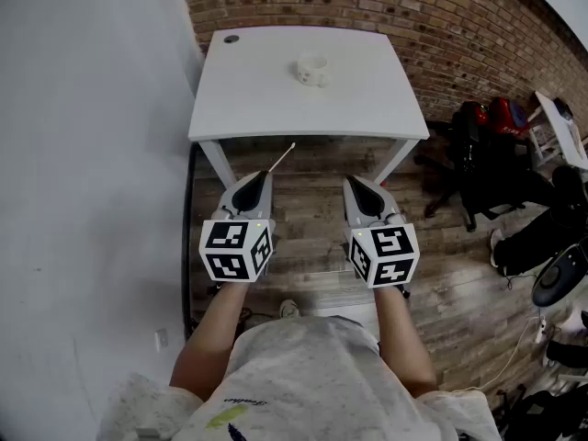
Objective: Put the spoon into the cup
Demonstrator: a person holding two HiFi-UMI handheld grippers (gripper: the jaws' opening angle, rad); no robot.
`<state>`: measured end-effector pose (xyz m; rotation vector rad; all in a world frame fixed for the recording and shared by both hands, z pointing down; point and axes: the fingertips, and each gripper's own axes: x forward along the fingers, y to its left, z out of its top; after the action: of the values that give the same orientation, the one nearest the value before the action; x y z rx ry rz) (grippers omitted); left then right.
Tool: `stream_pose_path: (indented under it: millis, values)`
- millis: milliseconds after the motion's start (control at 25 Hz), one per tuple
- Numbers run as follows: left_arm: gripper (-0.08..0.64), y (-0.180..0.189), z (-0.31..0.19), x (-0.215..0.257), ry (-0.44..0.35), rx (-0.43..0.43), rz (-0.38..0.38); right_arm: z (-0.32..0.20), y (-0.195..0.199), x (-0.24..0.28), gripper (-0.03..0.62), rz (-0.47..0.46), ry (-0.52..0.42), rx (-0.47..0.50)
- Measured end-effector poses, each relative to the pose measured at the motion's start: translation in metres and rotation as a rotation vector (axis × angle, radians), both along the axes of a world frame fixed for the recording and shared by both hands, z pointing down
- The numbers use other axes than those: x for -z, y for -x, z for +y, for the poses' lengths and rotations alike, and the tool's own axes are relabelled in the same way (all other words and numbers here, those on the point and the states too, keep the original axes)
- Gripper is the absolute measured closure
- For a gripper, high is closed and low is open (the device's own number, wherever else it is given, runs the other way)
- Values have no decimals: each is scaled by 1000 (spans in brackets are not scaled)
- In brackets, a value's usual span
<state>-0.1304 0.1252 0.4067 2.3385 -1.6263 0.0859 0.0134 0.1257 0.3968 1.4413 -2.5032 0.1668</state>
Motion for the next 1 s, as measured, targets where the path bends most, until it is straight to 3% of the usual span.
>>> stream_pose_path:
  millis: [600, 1000]
  values:
    - [555, 0, -31, -5, 5, 2, -3, -29, 1, -6, 584, -22, 5, 8]
    - [555, -19, -111, -10, 14, 39, -43, -114, -18, -15, 584, -53, 16, 46]
